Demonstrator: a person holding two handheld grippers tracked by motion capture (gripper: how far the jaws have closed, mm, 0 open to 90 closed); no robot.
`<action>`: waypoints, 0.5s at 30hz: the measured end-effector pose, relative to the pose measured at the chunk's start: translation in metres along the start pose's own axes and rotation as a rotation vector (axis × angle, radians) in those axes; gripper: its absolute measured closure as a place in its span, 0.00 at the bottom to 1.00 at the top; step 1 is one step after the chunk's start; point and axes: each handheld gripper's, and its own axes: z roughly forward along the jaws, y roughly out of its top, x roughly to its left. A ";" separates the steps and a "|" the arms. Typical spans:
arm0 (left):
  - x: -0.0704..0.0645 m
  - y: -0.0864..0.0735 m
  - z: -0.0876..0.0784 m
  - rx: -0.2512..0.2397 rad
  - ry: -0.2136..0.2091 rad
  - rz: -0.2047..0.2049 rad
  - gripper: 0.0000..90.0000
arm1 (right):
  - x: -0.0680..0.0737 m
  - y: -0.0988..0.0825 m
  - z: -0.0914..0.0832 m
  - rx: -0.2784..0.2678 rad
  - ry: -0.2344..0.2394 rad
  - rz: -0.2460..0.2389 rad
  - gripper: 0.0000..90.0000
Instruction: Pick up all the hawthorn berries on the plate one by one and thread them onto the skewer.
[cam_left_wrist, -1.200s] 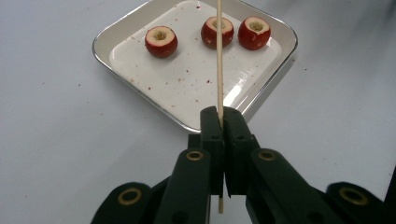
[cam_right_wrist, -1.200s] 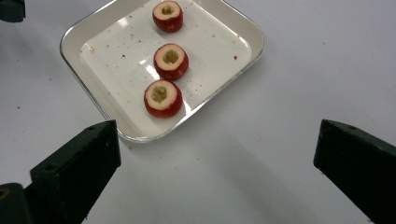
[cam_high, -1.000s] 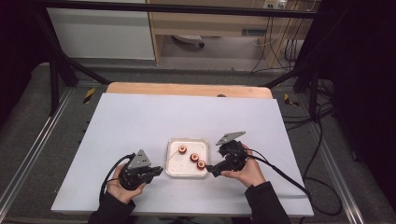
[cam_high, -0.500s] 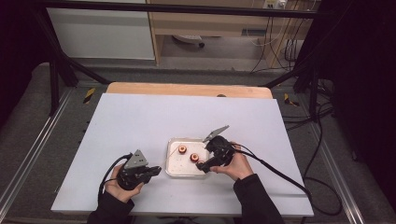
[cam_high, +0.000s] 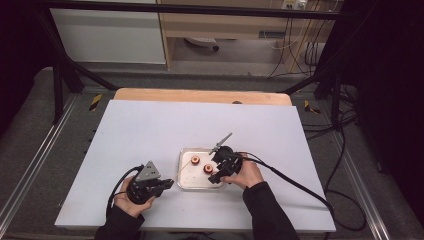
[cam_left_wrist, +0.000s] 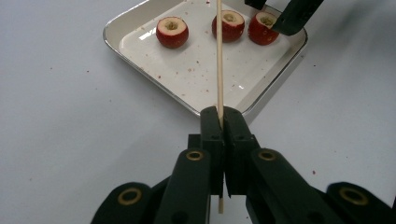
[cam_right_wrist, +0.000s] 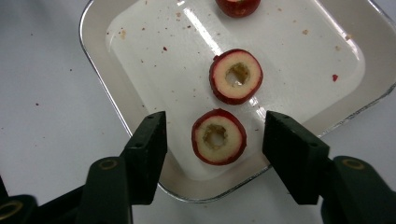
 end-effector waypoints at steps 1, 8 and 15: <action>0.000 0.000 0.000 0.001 0.000 0.001 0.98 | -0.001 0.000 0.001 0.004 0.002 -0.001 0.49; 0.000 0.000 0.001 0.006 -0.002 0.000 0.98 | -0.002 0.001 0.008 0.034 0.006 -0.010 0.59; -0.001 0.001 0.002 0.010 -0.004 0.004 0.98 | -0.003 0.000 0.011 0.051 0.003 -0.018 0.66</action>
